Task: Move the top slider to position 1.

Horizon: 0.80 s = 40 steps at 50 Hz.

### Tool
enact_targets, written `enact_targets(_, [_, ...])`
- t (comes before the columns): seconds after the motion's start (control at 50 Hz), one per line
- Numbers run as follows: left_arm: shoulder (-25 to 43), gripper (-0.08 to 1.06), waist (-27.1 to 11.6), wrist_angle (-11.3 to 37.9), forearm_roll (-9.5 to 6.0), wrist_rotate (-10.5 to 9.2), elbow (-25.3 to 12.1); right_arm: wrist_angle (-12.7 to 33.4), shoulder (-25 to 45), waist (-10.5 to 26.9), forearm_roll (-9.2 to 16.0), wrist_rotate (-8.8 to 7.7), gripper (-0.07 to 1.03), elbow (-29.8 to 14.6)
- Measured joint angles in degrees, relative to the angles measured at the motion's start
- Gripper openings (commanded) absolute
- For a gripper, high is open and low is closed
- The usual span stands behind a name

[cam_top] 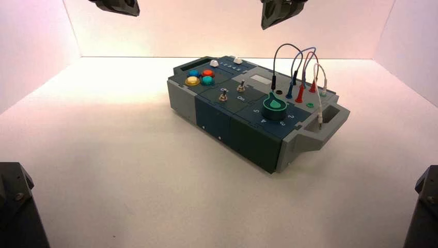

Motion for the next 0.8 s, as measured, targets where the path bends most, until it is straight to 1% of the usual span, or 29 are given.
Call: enact_targets(0.8, [0.0,-0.03,0.4,0.0,0.00,0.97,0.0,0.4,-0.8,0.0,0.4,0.18,-0.02,0.1])
